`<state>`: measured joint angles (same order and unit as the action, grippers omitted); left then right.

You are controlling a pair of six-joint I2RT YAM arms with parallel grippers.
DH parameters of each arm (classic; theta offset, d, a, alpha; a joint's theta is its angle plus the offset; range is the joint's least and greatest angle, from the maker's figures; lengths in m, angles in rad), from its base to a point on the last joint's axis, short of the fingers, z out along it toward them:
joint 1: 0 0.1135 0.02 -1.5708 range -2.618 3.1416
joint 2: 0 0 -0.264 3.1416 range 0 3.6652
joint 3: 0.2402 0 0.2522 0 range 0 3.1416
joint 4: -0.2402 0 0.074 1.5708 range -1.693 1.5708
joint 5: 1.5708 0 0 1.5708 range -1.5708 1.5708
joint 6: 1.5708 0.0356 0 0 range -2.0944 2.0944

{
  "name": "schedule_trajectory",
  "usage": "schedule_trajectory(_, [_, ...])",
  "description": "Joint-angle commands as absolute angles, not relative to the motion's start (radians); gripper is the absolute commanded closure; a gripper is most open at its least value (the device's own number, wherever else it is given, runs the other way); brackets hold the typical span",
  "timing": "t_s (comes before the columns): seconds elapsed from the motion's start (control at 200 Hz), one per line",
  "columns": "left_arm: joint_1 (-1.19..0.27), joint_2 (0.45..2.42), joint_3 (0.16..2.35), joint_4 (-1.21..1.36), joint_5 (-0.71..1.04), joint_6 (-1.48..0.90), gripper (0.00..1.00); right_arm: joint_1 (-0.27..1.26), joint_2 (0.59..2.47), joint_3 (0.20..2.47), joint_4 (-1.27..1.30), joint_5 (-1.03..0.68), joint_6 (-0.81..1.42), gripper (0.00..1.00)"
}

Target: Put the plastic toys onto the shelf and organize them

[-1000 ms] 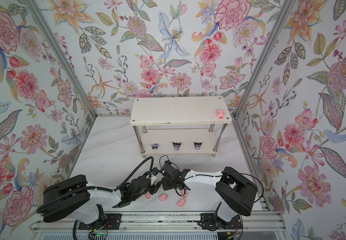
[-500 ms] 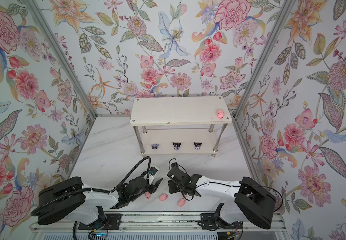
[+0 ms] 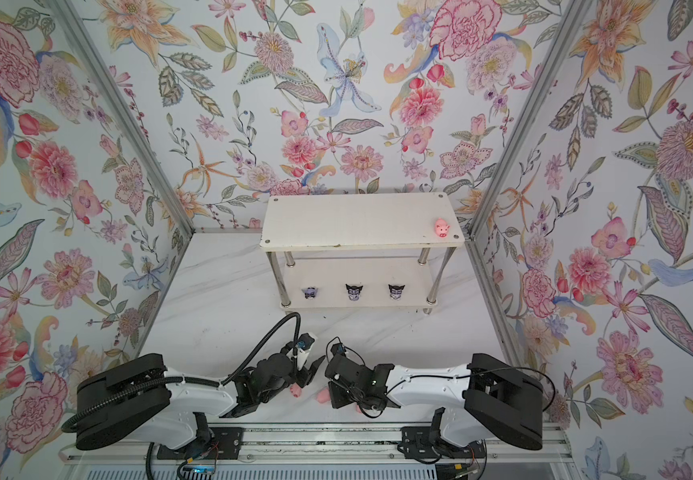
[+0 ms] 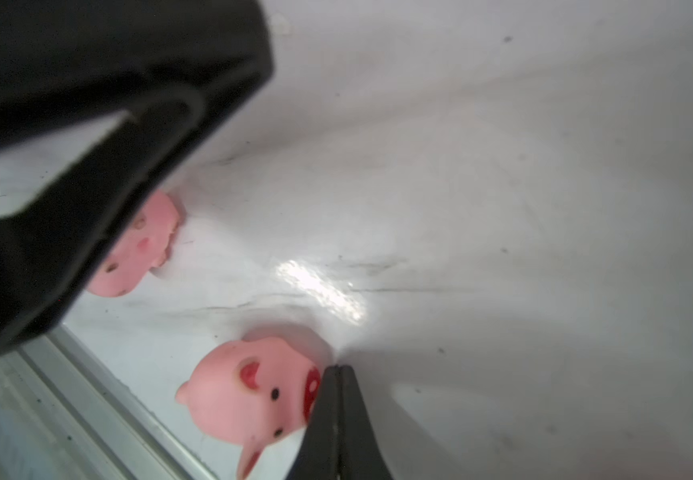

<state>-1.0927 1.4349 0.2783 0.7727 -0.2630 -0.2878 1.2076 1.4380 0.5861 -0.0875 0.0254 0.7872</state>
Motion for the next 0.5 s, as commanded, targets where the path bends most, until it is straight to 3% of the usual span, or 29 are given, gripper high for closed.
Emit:
schedule_trajectory(0.0, [-1.077, 1.402, 0.252, 0.808, -0.307, -0.279, 0.35, 1.216, 1.547, 0.676, -0.061, 0.001, 0.745, 0.97])
schedule_trajectory(0.225, [-1.072, 1.364, 0.235, 0.805, -0.324, -0.273, 0.34, 1.187, 1.658, 0.803, -0.063, -0.004, 0.691, 0.98])
schedule_trajectory(0.495, [-1.069, 1.327, 0.216, 0.819, -0.345, -0.273, 0.34, 1.124, 1.549, 0.76, -0.064, 0.057, 0.691, 0.96])
